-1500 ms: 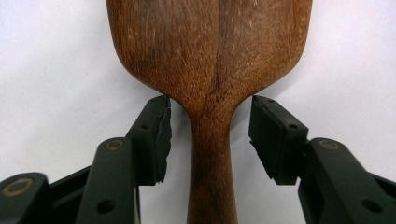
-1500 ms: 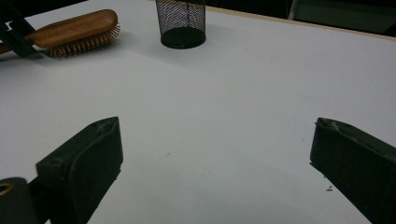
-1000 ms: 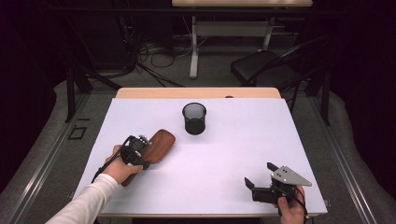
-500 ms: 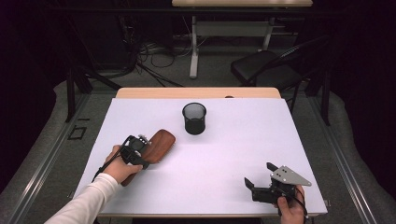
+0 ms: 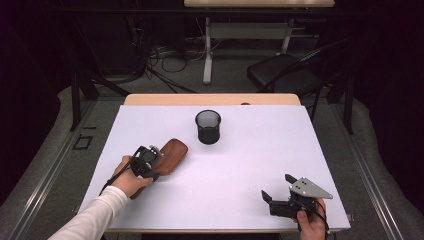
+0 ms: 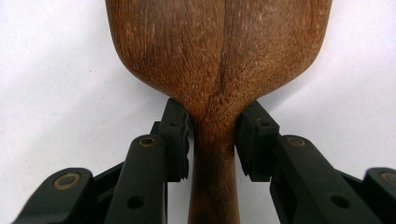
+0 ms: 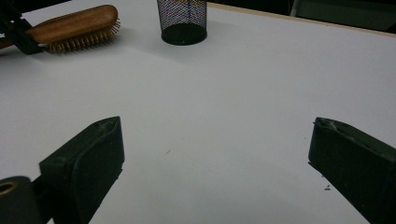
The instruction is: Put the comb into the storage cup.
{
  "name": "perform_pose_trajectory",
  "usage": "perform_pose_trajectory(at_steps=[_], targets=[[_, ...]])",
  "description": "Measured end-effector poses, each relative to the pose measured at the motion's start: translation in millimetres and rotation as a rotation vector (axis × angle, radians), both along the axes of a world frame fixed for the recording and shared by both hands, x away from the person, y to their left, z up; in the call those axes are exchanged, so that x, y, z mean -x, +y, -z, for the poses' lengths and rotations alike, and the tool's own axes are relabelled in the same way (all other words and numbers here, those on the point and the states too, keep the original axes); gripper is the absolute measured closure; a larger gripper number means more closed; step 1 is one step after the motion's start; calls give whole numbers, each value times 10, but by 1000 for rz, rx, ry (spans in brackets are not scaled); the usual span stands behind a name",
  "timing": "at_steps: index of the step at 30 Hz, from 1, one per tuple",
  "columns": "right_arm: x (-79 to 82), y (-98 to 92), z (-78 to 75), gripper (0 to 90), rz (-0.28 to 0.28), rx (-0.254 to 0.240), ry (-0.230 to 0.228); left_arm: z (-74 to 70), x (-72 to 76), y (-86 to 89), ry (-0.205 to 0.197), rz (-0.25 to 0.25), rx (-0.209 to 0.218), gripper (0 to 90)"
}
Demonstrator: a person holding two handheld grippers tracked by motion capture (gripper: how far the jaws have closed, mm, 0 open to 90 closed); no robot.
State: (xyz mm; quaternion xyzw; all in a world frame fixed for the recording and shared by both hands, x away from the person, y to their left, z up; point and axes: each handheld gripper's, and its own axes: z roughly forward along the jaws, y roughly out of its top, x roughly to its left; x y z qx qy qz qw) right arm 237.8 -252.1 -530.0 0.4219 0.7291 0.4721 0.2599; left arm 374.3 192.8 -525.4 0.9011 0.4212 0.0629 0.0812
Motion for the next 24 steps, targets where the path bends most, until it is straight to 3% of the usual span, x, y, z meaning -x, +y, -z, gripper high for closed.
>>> perform_pose_trajectory(at_steps=[24], targets=[[-2,-4,0,33,-1,4,0,-5,-5,17,41,-49,19,721]])
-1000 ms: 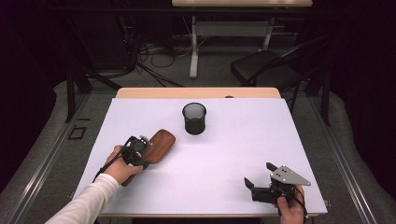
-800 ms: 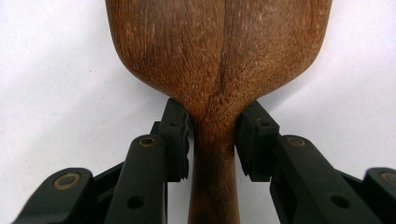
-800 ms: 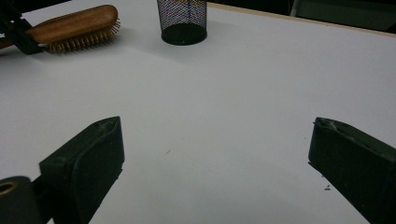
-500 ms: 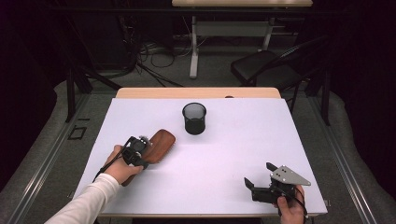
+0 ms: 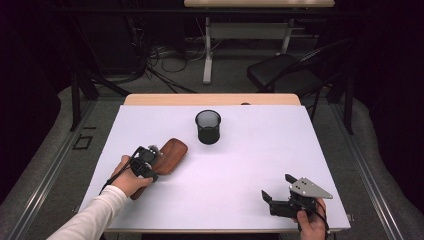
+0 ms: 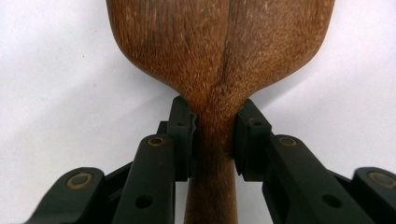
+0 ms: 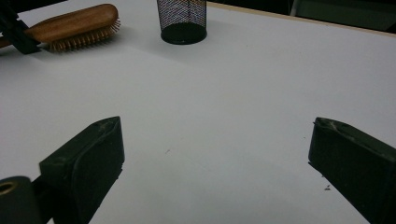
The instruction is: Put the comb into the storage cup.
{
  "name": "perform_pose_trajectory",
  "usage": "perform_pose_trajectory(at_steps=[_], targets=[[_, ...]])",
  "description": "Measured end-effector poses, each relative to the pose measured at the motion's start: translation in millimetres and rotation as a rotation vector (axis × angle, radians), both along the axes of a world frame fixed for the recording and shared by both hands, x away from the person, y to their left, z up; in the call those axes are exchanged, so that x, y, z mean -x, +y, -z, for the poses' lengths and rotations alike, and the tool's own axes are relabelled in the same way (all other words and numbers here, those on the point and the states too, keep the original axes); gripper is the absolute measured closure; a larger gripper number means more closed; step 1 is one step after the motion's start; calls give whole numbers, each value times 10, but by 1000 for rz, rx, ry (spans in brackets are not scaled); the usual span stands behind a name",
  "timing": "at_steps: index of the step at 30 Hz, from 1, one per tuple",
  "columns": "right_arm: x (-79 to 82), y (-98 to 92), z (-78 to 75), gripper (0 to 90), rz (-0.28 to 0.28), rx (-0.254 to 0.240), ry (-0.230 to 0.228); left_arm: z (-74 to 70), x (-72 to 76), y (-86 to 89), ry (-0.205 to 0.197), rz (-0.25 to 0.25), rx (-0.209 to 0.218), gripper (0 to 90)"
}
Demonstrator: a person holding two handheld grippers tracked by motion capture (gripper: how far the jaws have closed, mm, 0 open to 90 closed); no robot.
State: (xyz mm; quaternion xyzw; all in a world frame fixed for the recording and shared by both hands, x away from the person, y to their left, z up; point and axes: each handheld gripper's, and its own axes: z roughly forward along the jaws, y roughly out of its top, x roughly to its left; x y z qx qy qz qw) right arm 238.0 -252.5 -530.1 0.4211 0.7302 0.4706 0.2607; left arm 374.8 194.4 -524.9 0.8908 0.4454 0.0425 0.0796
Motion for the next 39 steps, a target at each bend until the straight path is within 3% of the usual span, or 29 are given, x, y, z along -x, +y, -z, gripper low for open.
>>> perform_pose_trajectory(at_steps=[11,21,34,39], targets=[[-2,-3,1,33,0,2,0,1,12,-4,-10,3,-6,724],[-4,-2,3,32,0,3,2,5,35,21,-28,4,19,726],[0,-1,1,32,0,4,5,-8,57,70,-38,-10,68,728],[-2,-4,2,32,0,5,5,-4,73,99,-55,-26,105,728]])
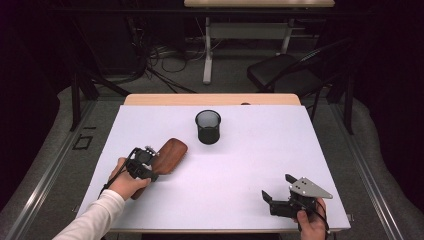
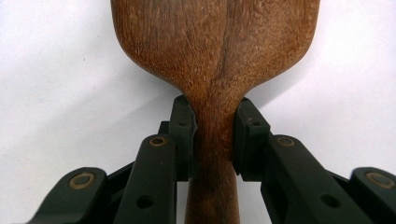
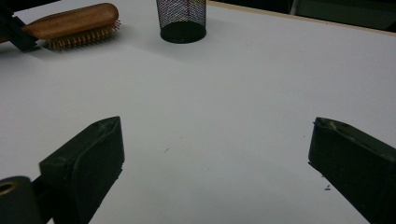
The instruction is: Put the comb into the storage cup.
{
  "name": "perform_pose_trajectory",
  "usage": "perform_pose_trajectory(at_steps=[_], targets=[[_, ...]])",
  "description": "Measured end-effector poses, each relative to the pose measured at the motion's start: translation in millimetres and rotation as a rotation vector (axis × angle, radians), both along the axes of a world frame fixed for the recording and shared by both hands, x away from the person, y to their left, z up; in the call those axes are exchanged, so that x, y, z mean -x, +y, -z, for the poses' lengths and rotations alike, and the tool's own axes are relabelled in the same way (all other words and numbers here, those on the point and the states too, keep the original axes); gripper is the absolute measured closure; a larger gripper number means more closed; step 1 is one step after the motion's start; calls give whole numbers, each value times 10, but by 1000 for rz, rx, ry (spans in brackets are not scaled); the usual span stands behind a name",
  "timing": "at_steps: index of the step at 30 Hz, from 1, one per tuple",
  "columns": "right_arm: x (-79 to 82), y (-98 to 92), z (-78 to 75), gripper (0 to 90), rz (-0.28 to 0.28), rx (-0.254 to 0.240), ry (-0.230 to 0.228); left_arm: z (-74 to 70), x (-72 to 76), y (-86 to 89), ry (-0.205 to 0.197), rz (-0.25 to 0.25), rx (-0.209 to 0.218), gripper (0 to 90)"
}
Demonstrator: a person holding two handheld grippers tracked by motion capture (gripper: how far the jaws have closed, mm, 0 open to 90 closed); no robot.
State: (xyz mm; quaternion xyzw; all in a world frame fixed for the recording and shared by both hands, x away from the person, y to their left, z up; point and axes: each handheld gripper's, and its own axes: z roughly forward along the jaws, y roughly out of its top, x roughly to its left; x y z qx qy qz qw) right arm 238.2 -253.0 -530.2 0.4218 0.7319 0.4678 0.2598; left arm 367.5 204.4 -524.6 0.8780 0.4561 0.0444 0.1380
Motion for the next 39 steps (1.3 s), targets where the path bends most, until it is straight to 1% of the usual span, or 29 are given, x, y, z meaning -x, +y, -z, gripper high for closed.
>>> perform_pose_trajectory(at_steps=[3,4,5,11,12,13,18,20,22,24,27,34,36,39], targets=[[1,2,0,32,-1,0,0,-4,4,30,-6,-8,23,728],[1,2,0,32,-1,0,0,-6,7,40,-4,-15,36,728],[1,2,0,33,0,0,1,-1,10,50,-10,-23,49,728],[0,1,1,33,1,0,1,-9,21,122,-20,-45,91,728],[0,2,1,32,1,0,1,-13,21,135,-18,-43,93,727],[0,2,1,32,0,2,0,-13,24,142,-17,-48,103,728],[2,6,2,33,0,1,5,-27,37,179,-31,-64,138,727],[1,4,1,33,0,2,3,-45,46,192,-53,-70,144,727],[-1,2,2,32,0,2,2,-69,49,214,-66,-76,160,727],[-1,5,4,33,-1,0,3,-91,54,232,-86,-91,181,727],[-1,7,3,33,0,2,2,-118,56,255,-106,-106,212,728],[-1,7,4,33,-1,1,4,-167,77,277,-179,-125,254,728],[-2,8,5,33,-2,1,4,-179,86,278,-208,-134,266,727],[-3,10,5,32,-2,2,4,-208,98,282,-243,-133,280,727]])
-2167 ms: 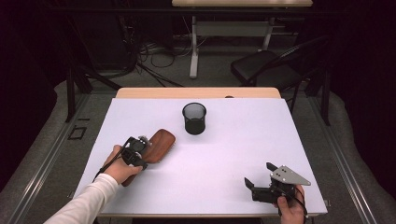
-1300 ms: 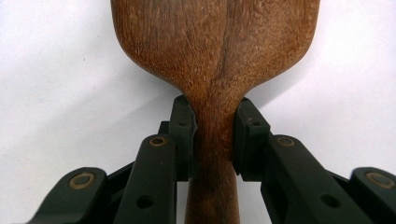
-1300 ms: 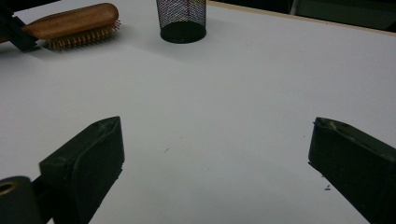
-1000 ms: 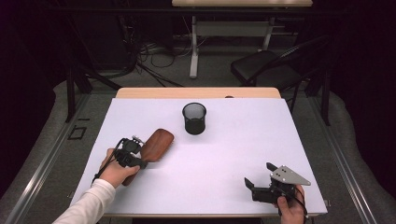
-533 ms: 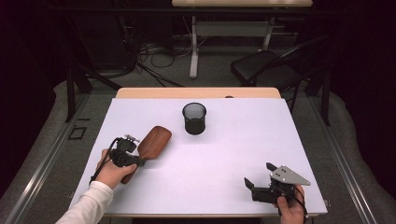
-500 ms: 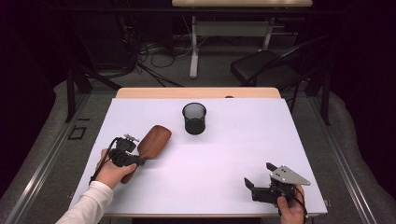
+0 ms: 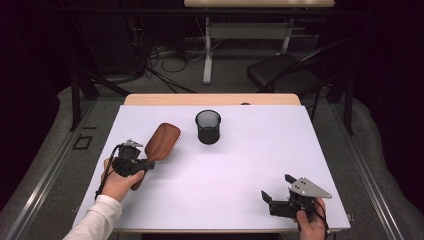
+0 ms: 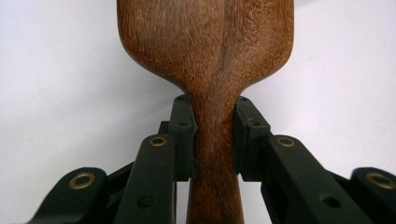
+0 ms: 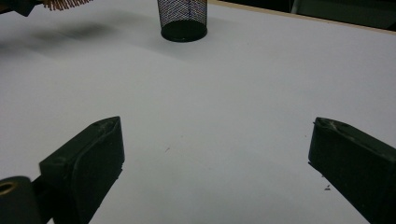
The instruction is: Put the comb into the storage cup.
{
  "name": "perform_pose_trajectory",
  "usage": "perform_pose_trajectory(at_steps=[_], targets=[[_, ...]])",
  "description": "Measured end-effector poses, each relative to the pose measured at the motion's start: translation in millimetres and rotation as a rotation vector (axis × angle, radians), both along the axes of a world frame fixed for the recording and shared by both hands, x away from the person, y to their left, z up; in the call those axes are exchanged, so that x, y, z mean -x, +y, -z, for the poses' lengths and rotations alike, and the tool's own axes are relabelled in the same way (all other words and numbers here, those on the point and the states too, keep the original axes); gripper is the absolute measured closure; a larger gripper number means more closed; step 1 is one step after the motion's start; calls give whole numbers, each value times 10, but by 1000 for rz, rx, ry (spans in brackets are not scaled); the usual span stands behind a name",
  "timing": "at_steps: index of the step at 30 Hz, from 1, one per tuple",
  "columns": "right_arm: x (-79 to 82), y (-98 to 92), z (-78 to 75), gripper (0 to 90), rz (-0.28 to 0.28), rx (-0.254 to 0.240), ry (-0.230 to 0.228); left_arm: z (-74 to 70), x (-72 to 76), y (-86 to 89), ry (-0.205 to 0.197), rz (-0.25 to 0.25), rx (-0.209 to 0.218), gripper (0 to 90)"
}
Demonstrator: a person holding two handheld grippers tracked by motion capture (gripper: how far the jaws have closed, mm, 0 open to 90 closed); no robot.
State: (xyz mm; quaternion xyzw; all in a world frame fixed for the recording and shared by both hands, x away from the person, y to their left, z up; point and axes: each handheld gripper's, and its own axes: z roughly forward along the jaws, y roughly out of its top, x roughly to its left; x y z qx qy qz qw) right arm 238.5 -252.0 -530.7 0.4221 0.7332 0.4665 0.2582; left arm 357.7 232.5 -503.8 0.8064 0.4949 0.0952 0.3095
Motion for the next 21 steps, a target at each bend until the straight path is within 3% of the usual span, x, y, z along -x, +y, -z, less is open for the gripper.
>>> perform_pose_trajectory(at_steps=[8,21], targets=[[-2,0,2,32,0,0,-2,-81,33,-27,-99,8,20,726],[-3,-3,3,33,0,-1,1,-172,36,-141,-182,4,88,727]])
